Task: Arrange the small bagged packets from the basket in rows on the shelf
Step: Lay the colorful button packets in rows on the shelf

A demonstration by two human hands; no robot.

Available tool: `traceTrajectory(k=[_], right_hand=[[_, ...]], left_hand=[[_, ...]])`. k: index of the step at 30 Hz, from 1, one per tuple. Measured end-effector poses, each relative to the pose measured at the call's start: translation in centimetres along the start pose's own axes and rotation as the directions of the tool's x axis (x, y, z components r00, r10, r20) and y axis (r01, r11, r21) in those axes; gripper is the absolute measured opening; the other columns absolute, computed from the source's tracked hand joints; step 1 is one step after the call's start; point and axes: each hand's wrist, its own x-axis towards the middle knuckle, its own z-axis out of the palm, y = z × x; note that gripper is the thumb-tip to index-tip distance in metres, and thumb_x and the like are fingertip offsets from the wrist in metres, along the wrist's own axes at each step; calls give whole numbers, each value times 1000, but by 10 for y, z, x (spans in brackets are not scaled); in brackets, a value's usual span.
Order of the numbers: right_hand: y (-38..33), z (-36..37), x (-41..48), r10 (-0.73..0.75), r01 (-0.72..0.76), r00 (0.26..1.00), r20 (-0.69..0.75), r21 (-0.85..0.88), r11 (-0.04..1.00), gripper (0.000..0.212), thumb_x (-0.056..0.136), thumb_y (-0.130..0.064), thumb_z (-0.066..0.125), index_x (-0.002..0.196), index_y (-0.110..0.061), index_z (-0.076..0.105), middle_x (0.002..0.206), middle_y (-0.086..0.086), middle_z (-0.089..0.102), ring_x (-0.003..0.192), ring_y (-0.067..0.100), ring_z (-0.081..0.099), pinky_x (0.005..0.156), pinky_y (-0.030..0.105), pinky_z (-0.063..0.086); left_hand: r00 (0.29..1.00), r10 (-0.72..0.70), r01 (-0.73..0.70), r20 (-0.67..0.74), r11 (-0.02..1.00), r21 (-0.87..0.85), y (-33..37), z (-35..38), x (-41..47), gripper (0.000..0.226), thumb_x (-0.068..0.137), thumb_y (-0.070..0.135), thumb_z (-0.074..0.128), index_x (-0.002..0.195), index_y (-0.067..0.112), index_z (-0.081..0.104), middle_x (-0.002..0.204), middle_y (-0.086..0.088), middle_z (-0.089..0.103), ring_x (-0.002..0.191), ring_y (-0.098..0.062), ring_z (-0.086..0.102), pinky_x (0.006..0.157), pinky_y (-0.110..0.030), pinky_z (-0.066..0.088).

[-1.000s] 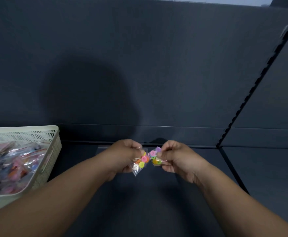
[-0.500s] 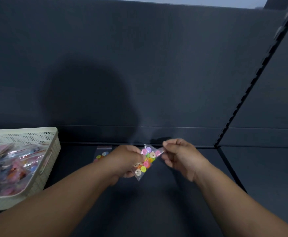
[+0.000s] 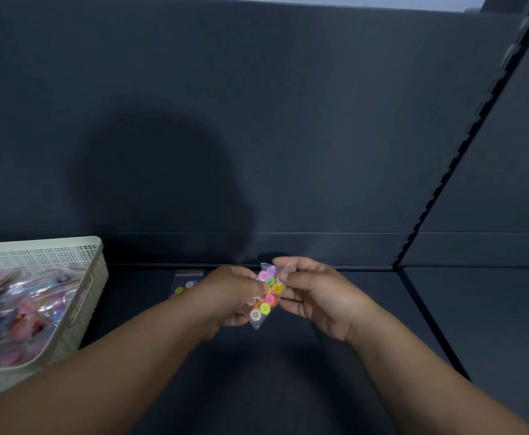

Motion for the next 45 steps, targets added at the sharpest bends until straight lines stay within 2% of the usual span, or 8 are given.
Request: traceTrajectory(k=[15,21,25,33,35,38,42,45], right_hand=[[-4,-8,-3,-65,71,997,33,-262,962,12,83,-4,66,80,-16,64,79,5,67,68,16,63,63,26,49],[-6,-10,-4,-22,25,999,30,-98,995,1,89,-16,61,89,-15,60,76,2,67,62,11,62,57,24,52],[-4,-16,-5,12,-20,994,109,73,997,27,81,-3,64,106,-10,58,93,10,70,78,17,68,70,28,56],[4,-15,6,-35,-13,980,-196,-241,970,38,85,5,59,117,-11,47,86,8,62,67,15,61,56,23,52],[10,-22,9,-158,-12,957,-243,-580,815,49,85,-5,63,128,-14,43,94,4,62,82,16,60,71,27,52],[21,-32,4,-404,-4,900,-162,-931,364,43,87,-17,59,129,-19,48,121,1,56,110,20,55,91,26,43],[43,-39,-6,-446,307,854,267,-951,20,35,86,-14,47,115,-22,63,129,-3,57,123,23,49,102,24,38],[53,-45,-3,-317,284,904,288,-957,-59,47,95,-21,40,141,-28,41,151,-8,34,142,16,25,116,25,17]], left_hand=[[990,93,-109,109,983,148,12,-2,-1,14,87,16,62,100,17,65,81,-3,68,69,-12,61,65,-27,50],[996,69,-81,56,961,265,10,5,0,10,87,11,58,78,15,61,72,-4,64,64,-15,57,63,-27,48],[1000,-2,4,-15,992,126,4,3,3,7,87,10,56,86,12,62,71,-4,63,63,-13,57,59,-24,47],[999,22,-17,-46,992,124,-1,1,2,7,90,12,57,89,16,63,74,-3,62,63,-12,56,55,-21,46],[994,39,-28,-106,995,97,-2,-6,3,9,90,9,56,86,14,62,69,-4,60,58,-12,54,51,-20,43],[985,45,-38,-167,998,43,-4,-15,1,11,90,7,55,83,13,61,69,-6,59,55,-13,52,46,-17,41],[976,41,-40,-214,999,8,-8,-21,1,12,91,7,54,83,12,61,73,-6,61,59,-14,53,48,-19,42],[972,34,-45,-233,998,-44,-11,-21,1,16,92,5,53,80,13,60,70,-6,59,57,-14,53,51,-20,43]])
